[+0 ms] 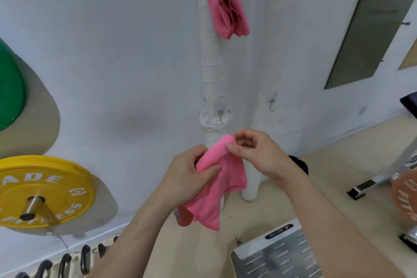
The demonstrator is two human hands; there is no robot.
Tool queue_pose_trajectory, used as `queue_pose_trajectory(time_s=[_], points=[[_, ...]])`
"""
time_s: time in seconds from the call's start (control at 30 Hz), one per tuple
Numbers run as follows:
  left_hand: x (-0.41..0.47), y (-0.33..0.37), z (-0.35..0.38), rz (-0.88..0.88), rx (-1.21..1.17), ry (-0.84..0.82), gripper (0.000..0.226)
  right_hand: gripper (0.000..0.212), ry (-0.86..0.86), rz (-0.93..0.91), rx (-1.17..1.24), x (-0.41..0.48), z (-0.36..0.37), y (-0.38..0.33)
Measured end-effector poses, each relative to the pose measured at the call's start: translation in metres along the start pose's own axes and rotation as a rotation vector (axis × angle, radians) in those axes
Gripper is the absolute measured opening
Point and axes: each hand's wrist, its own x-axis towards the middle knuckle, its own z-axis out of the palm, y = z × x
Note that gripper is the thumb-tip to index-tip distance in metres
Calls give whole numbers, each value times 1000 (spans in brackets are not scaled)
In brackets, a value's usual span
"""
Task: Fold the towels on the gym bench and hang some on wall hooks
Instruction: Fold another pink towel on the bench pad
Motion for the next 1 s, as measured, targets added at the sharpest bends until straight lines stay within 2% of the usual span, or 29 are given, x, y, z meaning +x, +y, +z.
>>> queue_pose_trajectory(time_s=[0.13,0.2,0.27,0.37,0.43,0.5,0.57,0.7,0.83,1.0], points=[[33,6,29,8,152,-16,15,2,-108,-13,-71,34,-33,10],[50,9,42,-49,114,-106,18,6,-161,-15,-92,53,-51,14],[65,13,52,-93,-28,-180,21,12,-229,-22,-93,69,-72,19],[90,19,60,-53,-252,-50,22,13,-341,-25,-20,90,-102,26],[112,19,63,-23,-253,44,21,13,-401,-21,6,106,-116,28],[137,16,67,-14,-177,1,27,14,-457,-32,-33,125,-123,31],[162,9,70,-47,-166,-84,22,15,-483,-41,-84,146,-126,37],[209,-22,74,-176,-205,-187,21,14,-473,31,-181,193,-134,64],[259,-74,78,-245,-89,-316,15,8,-404,127,-325,240,-130,100],[321,-142,93,-279,84,-237,7,8,-252,172,-492,311,-118,149]])
